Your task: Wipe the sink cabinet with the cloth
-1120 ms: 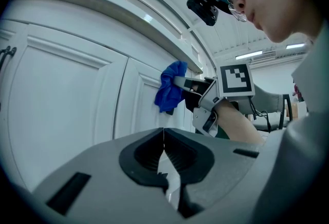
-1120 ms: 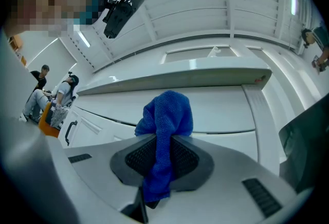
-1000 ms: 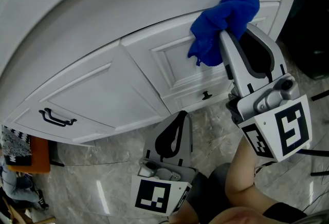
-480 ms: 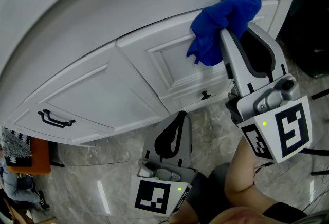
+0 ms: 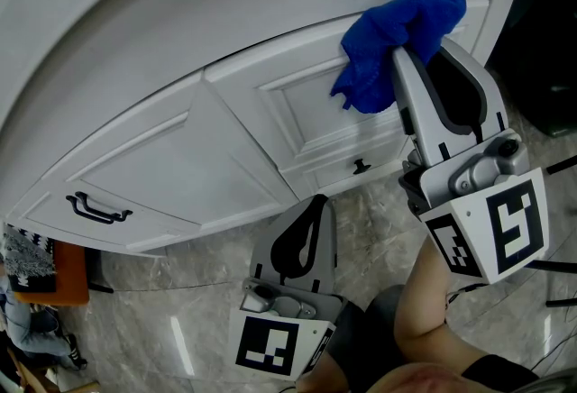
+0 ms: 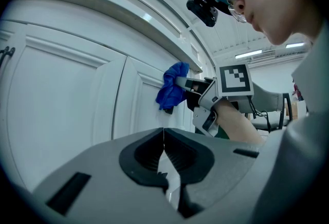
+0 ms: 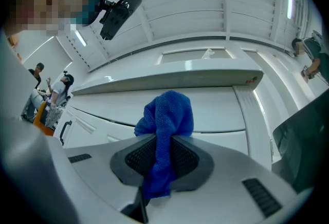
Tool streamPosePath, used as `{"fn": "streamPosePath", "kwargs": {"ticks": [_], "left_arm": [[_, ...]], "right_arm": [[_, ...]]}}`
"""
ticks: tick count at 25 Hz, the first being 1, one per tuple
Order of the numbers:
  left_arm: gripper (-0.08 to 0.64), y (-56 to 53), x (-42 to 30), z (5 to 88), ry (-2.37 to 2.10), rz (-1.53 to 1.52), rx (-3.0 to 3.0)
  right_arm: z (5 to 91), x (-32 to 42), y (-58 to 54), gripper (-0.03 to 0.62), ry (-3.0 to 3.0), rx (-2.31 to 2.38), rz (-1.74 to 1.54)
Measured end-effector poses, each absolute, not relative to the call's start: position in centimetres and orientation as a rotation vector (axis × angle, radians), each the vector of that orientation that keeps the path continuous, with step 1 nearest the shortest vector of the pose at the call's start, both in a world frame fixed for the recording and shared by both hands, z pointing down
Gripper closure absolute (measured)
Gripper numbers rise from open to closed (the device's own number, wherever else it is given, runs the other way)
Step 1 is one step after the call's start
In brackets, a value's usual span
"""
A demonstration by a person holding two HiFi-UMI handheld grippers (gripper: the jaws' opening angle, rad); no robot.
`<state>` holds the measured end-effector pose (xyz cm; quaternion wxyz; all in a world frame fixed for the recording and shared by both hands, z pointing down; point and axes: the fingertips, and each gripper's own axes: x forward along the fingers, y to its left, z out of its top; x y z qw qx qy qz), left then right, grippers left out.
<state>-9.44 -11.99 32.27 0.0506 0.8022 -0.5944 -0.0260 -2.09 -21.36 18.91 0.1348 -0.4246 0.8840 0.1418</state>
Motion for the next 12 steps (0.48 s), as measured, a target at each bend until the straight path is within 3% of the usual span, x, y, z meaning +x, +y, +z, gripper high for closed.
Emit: {"fn": "streamPosePath", "kwargs": {"ticks": [12], "left_arm": [[0.554, -11.9, -9.3, 32.2, -1.808, -0.075, 2.447]], "right_arm": [[19.0, -0.8, -22.0, 0.517, 2.516, -1.332, 0.451]]}}
